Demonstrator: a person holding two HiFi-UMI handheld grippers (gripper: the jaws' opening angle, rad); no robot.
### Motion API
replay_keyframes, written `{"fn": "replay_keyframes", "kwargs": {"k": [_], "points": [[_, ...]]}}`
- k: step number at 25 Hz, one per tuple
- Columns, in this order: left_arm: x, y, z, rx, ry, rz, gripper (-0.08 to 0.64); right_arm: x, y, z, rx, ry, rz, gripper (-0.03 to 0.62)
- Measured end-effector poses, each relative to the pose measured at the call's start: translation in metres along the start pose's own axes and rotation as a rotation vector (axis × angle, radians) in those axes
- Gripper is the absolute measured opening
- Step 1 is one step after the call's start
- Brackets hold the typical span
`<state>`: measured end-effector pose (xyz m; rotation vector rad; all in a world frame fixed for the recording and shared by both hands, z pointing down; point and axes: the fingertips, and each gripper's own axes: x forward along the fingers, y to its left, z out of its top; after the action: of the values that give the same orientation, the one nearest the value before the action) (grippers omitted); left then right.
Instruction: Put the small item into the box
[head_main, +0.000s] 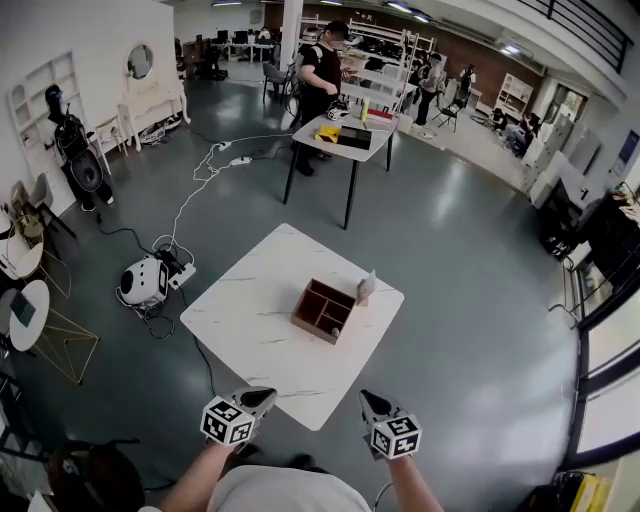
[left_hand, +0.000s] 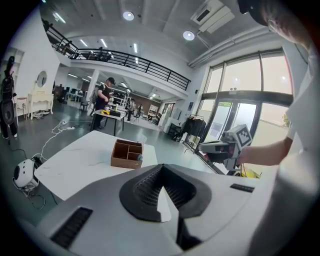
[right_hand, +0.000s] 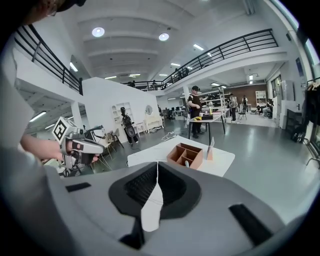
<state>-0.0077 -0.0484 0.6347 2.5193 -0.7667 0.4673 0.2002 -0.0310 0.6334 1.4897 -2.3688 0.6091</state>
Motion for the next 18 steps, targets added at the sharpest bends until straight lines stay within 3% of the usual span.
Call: {"fn": "replay_keyframes", "kwargs": {"k": [4,18], "points": [[-0.011,0.008,-0.002,0.007,0.007,-0.023,0.013,-0.001,0.007,0.003,0.025,-0.022,-0.018,0.028],[-0.027,0.038,0.000,0.029,-0.001,-0.044,0.014,0.010,0.021,0.017,-0.017,-0.042,-0.042,0.026]]}}
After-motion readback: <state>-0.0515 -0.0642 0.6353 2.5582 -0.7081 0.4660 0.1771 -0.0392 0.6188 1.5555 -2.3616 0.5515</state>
